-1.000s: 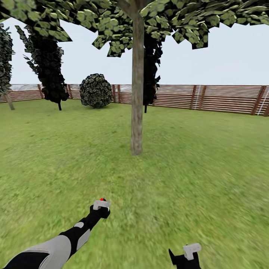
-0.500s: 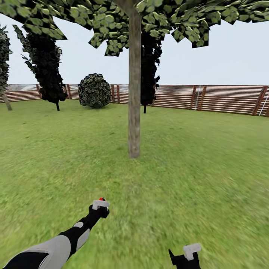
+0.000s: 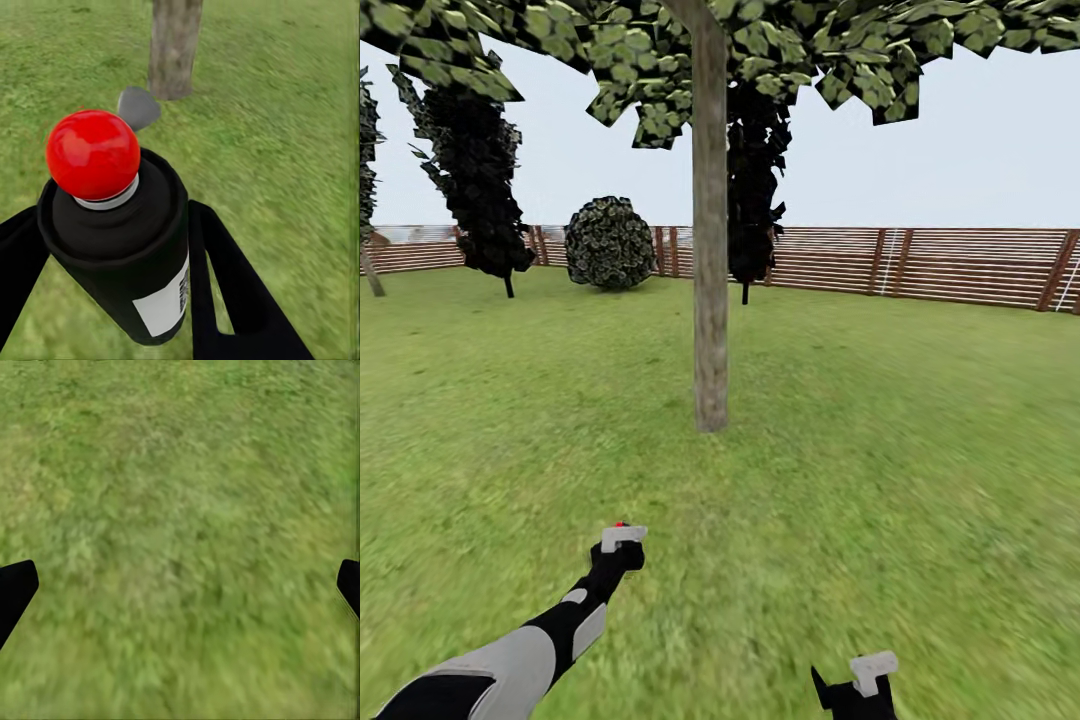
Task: In the garden, pick up the pesticide atomizer on the floor and spray pesticide onto both trees until each tree trunk is fully covered.
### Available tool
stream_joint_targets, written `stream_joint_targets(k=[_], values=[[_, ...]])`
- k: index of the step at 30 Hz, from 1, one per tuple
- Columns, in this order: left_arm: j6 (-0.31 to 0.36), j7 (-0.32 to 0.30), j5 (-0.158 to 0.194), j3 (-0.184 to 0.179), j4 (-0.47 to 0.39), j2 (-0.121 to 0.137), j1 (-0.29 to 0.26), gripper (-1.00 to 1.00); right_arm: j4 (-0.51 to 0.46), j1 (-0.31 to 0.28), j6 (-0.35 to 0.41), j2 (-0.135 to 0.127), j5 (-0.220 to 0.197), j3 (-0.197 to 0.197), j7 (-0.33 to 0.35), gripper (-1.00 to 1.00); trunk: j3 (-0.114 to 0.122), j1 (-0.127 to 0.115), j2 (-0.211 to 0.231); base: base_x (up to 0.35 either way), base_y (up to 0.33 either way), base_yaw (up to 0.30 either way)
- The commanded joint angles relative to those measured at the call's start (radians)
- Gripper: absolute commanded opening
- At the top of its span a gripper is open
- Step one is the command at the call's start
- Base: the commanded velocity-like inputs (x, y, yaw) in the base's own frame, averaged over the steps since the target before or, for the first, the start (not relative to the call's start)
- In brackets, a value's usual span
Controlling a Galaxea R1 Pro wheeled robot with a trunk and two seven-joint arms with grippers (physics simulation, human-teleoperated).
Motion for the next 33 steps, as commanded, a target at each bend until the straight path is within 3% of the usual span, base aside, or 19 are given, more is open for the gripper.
stream_joint_targets(k=[1,2,6,14,33], values=[[-0.002,-0.006,0.011,-0.002,-0.019,-0.017,-0.001,-1.00,0.001,-0.001,-0.004,0.000,0.009,-0.005,0.003,1.00,-0.002,0.001,-0.001,0.314,-0.191,0.000],[-0.001,-0.006,0.009,-0.003,-0.043,-0.031,-0.001,-1.00,0.001,-0.001,-0.004,0.000,0.009,-0.005,0.003,1.00,-0.002,0.001,-0.001,0.314,-0.191,0.000],[0.001,-0.004,0.006,0.001,-0.081,-0.048,-0.001,-1.00,0.002,-0.001,-0.004,0.000,0.009,-0.004,0.003,1.00,-0.002,0.001,-0.001,0.314,-0.191,0.000],[0.003,-0.003,0.005,0.009,-0.094,0.002,-0.001,-1.00,0.004,-0.001,-0.003,0.006,0.011,-0.004,0.003,1.00,-0.002,0.001,-0.001,0.323,-0.169,0.000],[0.002,-0.005,0.005,0.009,-0.090,0.005,-0.001,-1.00,0.004,-0.001,-0.003,0.012,0.011,-0.004,0.003,1.00,-0.002,0.001,-0.001,0.345,-0.052,0.000]])
